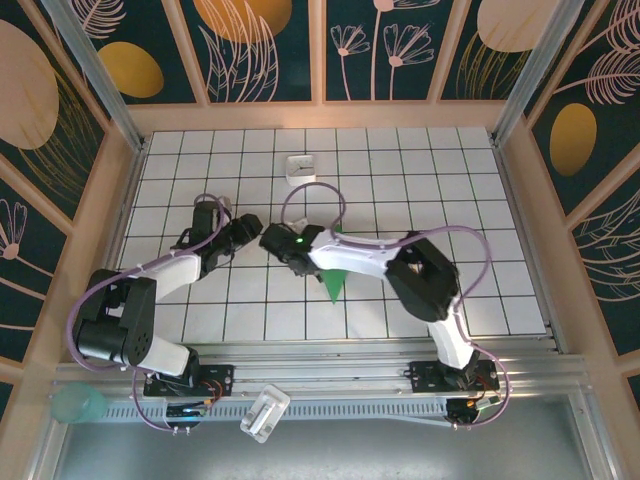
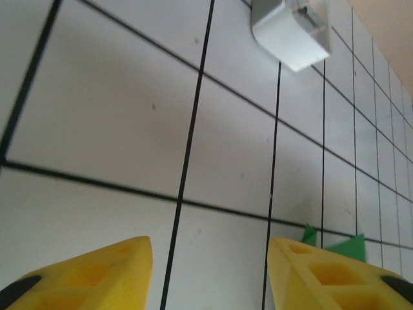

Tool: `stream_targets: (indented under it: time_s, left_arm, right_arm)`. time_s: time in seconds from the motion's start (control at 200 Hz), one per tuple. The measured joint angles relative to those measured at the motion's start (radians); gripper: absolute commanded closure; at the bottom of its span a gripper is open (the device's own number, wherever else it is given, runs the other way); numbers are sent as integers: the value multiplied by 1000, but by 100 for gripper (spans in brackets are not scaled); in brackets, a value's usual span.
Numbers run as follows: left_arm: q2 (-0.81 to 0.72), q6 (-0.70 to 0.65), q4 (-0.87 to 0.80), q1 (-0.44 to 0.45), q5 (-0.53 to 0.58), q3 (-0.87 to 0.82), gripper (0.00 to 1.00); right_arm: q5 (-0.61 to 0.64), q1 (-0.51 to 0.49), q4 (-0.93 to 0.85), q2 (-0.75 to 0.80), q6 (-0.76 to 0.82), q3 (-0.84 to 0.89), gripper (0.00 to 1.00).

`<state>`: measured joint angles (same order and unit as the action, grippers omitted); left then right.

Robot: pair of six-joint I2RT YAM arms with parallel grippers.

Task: Fold a paper plane with a square sheet of paper (pick it up from the middle)
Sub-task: Turn over the paper at the center of the table, then rotate the paper at the center of the table.

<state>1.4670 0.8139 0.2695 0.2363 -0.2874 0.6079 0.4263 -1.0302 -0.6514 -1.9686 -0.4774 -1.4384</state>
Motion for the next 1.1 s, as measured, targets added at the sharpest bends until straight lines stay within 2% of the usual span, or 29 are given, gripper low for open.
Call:
stream_targets:
  time_s: [0.095,0.245,0.39,0.59,0.896,1.101]
  left_arm:
    - [-14,42,16,69,-26,-35,49]
    - [-21,113,84,237,-76,-42,57]
    - [68,145,142,344,-128,8,68]
    - [269,155,162,360,-193,140,79]
    - [455,14,36,351,-239,332,84]
    - [536,-129,-92,326,-281,440,85]
  right_arm:
    - [-182,87,169,218,0,202,63]
    - [-421,332,401,507,-25,465,62]
    - [-535,469,481,558,-27,592,60]
    - [-693,617,604,560,-71,769,52]
    - [-850,629,790,553,-120,855,50]
    - [-894,617,892,532,-166,898,50]
